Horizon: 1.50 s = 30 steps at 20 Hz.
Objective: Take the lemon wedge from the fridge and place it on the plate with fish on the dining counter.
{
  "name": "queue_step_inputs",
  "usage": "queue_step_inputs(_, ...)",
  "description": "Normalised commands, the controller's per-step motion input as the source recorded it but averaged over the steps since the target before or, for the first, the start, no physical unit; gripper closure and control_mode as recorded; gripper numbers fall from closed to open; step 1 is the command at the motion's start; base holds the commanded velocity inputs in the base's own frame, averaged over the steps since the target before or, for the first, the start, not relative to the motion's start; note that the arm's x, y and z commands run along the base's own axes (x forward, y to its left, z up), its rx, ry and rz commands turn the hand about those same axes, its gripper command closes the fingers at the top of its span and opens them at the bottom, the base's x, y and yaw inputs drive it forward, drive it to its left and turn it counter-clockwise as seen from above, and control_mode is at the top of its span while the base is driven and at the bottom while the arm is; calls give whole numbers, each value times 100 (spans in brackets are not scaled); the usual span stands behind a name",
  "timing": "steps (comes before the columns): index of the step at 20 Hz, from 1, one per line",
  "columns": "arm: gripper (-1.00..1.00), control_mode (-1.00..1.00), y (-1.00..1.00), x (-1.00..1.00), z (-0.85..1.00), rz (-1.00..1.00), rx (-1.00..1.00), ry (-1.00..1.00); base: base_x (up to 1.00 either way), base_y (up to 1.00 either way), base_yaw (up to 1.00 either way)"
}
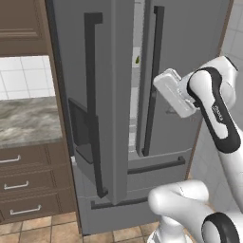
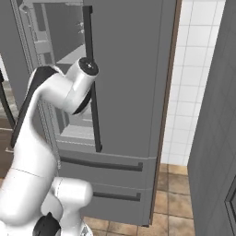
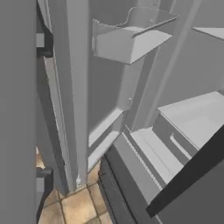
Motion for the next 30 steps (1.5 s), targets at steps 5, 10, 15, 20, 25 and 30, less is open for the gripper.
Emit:
queue_step_inputs(5,-100,-100,60,100,-18,13,0,5,0,0,0)
queue_step_inputs(10,-100,-100,97,66,-17,19,0,-1,0,0,0)
queue_step_inputs(15,-100,-100,100,3,-4,15,-10,-11,0,0,0)
queue_step_inputs(20,-100,-100,100,-66,-12,14,-20,-30,0,0,0)
queue_step_inputs(25,-100,-100,100,-71,-14,9,-17,-38,0,0,0)
queue_step_inputs(30,-100,-100,74,-12,-8,1,-2,-13,0,0,0)
